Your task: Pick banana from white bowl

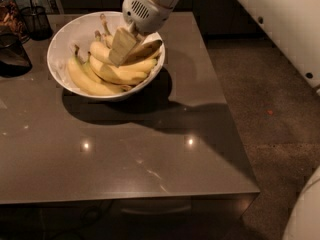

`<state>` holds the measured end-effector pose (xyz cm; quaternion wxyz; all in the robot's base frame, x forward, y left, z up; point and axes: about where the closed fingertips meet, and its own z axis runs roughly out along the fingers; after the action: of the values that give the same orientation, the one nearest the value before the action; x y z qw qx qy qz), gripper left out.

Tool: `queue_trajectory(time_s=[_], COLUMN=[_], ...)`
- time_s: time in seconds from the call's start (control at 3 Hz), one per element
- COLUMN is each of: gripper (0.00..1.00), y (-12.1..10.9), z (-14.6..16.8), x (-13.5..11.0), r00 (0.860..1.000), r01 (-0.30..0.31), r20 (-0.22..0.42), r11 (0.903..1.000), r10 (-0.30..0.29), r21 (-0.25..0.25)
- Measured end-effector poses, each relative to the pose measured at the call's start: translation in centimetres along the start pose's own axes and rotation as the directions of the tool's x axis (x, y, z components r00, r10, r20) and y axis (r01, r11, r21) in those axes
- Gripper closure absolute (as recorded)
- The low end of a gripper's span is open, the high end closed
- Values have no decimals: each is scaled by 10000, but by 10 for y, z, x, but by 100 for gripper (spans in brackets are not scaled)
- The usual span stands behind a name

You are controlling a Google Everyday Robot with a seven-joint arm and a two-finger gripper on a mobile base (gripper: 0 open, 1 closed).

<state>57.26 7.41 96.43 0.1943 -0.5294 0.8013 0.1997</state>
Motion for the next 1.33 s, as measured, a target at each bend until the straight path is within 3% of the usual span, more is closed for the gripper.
queue_trajectory(time_s=[0.33,0.67,1.33], gripper=[100,100,100], y=[12,16,45], z=[-30,-28,-34], x=[-8,-14,14], r00=[9917,9896,9970], r01=[808,970,727], r20=[1071,1157,327], r11=[9928,9900,9942], r10=[-712,-850,-703], r21=[-883,-1025,-789])
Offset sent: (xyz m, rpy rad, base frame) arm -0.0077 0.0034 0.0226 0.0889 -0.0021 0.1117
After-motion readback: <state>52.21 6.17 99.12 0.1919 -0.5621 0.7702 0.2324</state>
